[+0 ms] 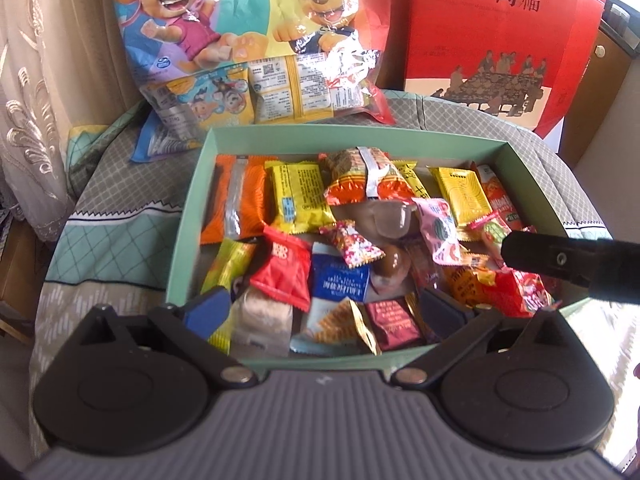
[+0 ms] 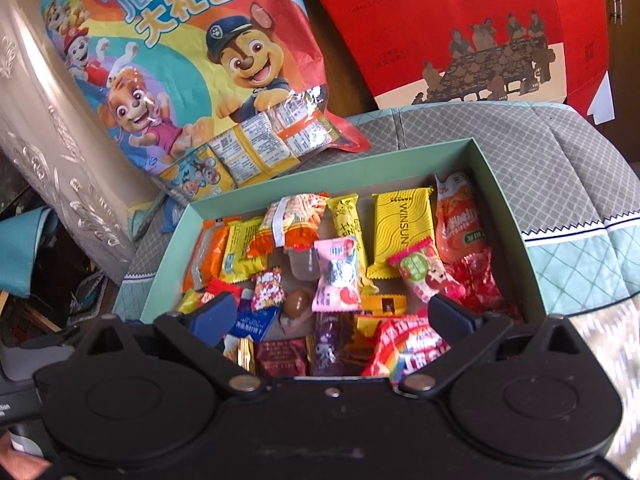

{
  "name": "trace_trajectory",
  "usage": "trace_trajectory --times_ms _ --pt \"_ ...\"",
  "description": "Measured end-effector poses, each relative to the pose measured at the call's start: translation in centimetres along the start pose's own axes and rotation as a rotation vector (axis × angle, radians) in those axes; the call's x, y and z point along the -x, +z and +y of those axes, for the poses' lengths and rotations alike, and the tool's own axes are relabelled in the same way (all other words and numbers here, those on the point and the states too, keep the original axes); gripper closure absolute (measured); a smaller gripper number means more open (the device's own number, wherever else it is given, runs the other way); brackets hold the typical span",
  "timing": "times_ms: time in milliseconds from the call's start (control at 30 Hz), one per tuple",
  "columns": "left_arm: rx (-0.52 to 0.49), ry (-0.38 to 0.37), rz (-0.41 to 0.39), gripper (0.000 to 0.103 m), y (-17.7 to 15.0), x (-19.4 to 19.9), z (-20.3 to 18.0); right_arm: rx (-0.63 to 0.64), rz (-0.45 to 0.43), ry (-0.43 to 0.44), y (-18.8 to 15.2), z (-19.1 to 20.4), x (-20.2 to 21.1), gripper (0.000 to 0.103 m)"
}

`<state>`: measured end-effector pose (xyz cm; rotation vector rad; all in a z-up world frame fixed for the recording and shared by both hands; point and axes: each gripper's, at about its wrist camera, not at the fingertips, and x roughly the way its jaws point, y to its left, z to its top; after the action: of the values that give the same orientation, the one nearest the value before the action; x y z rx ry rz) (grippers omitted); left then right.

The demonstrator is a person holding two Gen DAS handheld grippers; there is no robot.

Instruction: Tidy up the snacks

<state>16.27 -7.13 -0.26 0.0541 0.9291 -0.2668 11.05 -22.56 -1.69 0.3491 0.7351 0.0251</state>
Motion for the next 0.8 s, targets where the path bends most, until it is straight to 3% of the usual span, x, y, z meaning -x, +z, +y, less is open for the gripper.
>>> trace_trajectory --times_ms 433,800 --pt "0.054 -0.017 -0.012 0.000 -4.2 3.0 1.5 0.051 0.024 -0.039 -3.9 0.5 3.7 0.000" --pt "0.086 0.006 0.020 0.000 -7.8 3.2 2.2 0.061 0.086 -0.103 -7.4 -0.3 4.3 0.000"
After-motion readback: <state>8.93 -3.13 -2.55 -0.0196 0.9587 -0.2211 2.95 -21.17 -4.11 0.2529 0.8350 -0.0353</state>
